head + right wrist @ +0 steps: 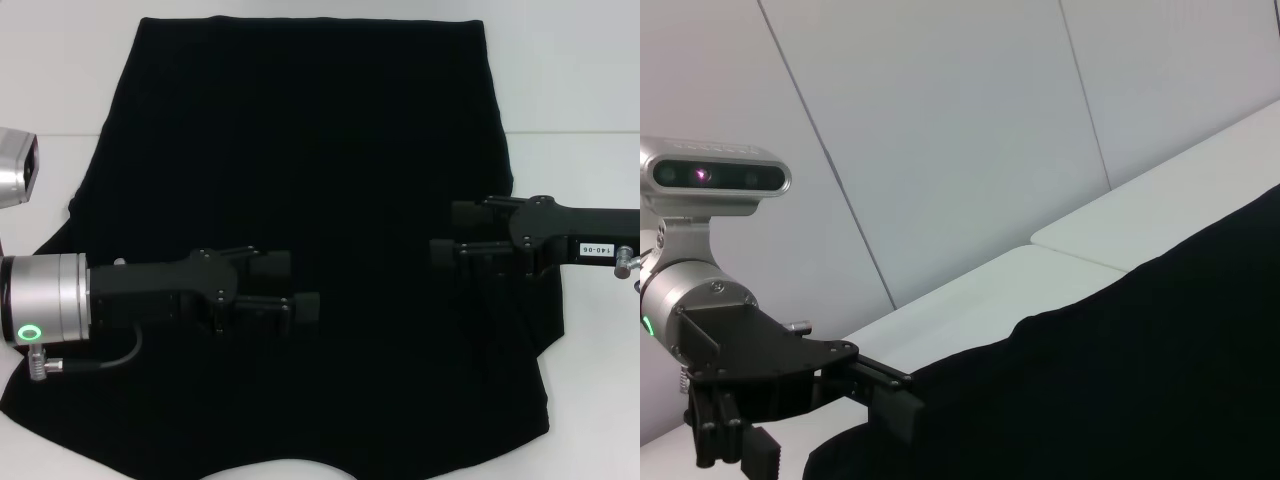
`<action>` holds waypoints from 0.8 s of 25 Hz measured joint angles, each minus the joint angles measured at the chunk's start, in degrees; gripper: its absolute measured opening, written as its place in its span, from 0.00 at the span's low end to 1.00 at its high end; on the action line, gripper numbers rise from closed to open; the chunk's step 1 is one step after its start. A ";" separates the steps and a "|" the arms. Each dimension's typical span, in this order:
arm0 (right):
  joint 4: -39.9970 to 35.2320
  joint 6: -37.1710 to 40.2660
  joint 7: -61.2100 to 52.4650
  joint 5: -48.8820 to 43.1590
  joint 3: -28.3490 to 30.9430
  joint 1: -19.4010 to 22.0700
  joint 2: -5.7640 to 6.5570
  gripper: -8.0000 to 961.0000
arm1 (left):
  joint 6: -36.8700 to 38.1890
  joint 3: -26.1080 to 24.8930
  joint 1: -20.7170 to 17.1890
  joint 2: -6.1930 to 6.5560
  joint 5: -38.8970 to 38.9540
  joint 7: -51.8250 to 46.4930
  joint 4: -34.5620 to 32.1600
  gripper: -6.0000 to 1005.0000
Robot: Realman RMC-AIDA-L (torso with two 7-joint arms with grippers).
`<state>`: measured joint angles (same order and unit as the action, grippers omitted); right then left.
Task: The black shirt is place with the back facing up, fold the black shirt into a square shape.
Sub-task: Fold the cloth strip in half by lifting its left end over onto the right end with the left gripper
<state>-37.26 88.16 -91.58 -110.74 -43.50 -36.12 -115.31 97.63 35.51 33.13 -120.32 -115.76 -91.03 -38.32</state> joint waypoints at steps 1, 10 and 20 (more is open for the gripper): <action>0.00 0.00 0.00 0.00 0.00 -0.01 0.00 0.95 | -0.09 0.00 0.00 0.00 -0.03 0.00 0.00 0.94; 0.07 0.00 0.82 -0.18 -0.06 -1.15 -0.57 0.95 | -0.82 -0.14 -0.20 0.38 -0.04 0.16 -0.38 0.94; 0.09 -1.04 0.87 -0.65 -0.09 -1.75 -0.72 0.95 | -17.82 -11.69 -1.08 2.24 -9.86 -19.33 -2.98 0.94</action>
<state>-37.17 87.12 -90.70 -111.39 -43.59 -37.87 -116.03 79.82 23.82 32.05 -118.07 -125.62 -110.35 -41.30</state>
